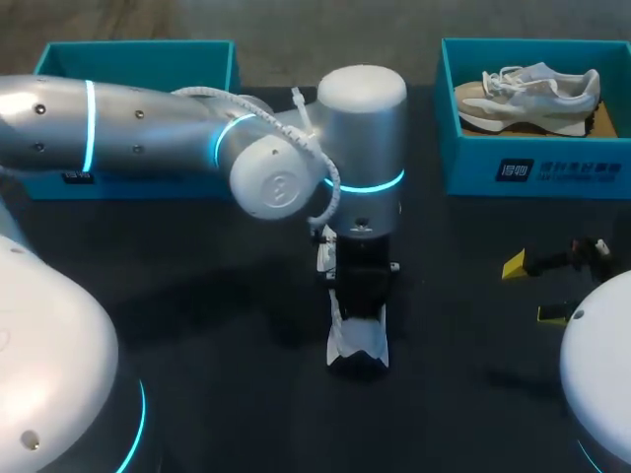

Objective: Take the shoe out of the shoebox, open the shoe tongue, remove and reinsert the insole, then place the shoe into the shoebox

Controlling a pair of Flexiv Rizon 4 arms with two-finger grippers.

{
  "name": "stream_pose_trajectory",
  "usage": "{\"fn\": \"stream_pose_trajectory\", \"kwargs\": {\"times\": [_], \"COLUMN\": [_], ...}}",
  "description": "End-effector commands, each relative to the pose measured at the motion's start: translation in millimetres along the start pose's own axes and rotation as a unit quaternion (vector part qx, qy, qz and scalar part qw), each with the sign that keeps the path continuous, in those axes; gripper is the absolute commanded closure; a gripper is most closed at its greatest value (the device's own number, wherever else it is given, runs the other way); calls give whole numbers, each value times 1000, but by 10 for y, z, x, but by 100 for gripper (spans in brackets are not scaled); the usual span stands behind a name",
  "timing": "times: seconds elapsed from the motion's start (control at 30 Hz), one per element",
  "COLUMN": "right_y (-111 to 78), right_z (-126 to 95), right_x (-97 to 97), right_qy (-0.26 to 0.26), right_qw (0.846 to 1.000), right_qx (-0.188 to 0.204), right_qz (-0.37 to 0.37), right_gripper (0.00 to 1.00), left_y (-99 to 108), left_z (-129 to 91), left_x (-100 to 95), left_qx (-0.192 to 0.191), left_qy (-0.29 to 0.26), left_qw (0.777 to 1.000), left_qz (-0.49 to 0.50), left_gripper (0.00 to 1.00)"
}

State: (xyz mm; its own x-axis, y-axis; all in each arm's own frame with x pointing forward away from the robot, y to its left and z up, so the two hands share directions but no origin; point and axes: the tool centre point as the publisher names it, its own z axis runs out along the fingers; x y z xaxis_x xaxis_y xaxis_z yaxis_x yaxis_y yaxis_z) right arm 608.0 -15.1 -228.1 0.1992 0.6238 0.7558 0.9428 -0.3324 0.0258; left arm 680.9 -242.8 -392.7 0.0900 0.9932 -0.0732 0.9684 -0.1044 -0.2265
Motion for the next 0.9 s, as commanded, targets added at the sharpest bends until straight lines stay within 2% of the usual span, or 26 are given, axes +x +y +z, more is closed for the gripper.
{"fn": "stream_pose_trajectory", "kwargs": {"times": [0.03,0.27,0.43,0.53,0.6,0.7,0.73,0.87,0.9], "right_y": [-85,-85,-85,-85,-85,-85,-85,-85,-85], "right_z": [-59,-59,-59,-59,-59,-59,-59,-59,-59], "right_x": [6,6,6,6,6,6,6,6,6], "right_qy": [-2,-2,-2,-2,-2,-2,-2,-2,-2], "right_qw": [1000,1000,1000,1000,1000,1000,1000,1000,1000], "right_qx": [-6,-6,-6,-6,-6,-6,-6,-6,-6], "right_qz": [1,1,1,1,1,1,1,1,1], "right_gripper": [0,0,0,0,0,0,0,0,0], "left_y": [-57,7,78,122,142,157,165,208,217], "left_z": [-184,-333,-311,-293,-292,-300,-304,-304,-300], "left_x": [77,76,78,60,50,42,40,49,55], "left_qx": [-15,-22,-22,-22,-22,-21,-21,-17,-18], "left_qy": [-13,-20,-18,-15,-14,-12,-11,-8,-7], "left_qw": [1000,1000,1000,1000,1000,1000,1000,1000,1000], "left_qz": [1,1,1,0,0,2,2,1,0], "left_gripper": [100,100,100,96,89,87,85,55,51]}}
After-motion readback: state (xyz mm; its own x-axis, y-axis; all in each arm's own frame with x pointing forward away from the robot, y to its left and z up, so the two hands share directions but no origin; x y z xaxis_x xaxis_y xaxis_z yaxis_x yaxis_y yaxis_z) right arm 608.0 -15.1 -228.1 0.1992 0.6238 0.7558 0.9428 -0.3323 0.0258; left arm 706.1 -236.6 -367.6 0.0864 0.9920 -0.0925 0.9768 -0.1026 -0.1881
